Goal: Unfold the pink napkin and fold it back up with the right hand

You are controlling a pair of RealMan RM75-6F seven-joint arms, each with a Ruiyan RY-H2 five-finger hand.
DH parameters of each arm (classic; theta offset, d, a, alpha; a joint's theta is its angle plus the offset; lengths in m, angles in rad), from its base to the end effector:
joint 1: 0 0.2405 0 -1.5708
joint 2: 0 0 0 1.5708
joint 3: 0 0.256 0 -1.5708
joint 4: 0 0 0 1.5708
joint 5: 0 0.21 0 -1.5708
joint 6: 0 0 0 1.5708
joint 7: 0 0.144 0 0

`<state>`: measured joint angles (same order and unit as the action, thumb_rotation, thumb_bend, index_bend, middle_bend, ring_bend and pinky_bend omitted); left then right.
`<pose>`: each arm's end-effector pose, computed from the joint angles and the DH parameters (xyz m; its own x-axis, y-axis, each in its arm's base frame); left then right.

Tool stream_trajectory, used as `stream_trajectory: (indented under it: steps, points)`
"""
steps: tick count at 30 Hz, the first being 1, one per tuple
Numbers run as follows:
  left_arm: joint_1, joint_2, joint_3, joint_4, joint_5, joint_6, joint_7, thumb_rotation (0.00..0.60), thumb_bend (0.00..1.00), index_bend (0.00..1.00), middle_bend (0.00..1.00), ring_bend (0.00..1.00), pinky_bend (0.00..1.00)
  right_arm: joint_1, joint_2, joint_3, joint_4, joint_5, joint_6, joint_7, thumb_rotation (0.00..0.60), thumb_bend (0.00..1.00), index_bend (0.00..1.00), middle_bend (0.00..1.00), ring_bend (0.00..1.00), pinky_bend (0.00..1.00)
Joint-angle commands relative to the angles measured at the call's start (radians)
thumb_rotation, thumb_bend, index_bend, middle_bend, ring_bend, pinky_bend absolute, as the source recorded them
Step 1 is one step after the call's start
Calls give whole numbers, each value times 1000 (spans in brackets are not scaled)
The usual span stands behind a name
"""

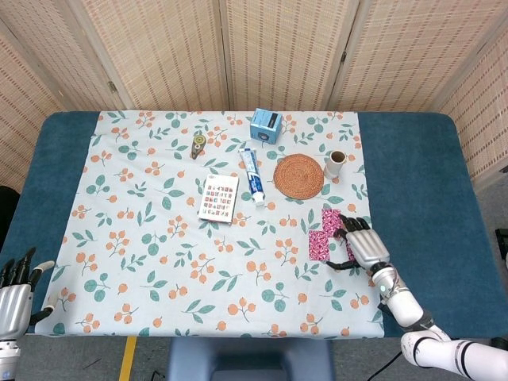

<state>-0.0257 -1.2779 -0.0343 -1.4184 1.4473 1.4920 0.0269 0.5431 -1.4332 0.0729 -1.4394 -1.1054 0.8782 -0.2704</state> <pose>-0.3510 0.1589 0.1271 0.4463 0.0362 0.8942 0.8882 0.1043 -0.4475 -0.2638 -0.2996 0.0057 0.4607 -0.4392 0.7713 -0.8863 -0.1810 0.4263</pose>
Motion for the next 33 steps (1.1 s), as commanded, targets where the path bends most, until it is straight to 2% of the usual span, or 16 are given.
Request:
stream_trajectory:
  steps: [1, 33]
  points:
    - [0, 0, 0, 0, 0, -1, 1, 600, 427, 270, 43, 122, 0, -4, 8, -10, -20, -20, 8, 2, 274, 220, 265, 21, 0, 0]
    - [6, -7, 2, 16, -6, -4, -10, 600, 427, 269, 44, 122, 0, 47, -14, 19, 34, 63, -29, -32, 272, 219, 267, 22, 0, 0]
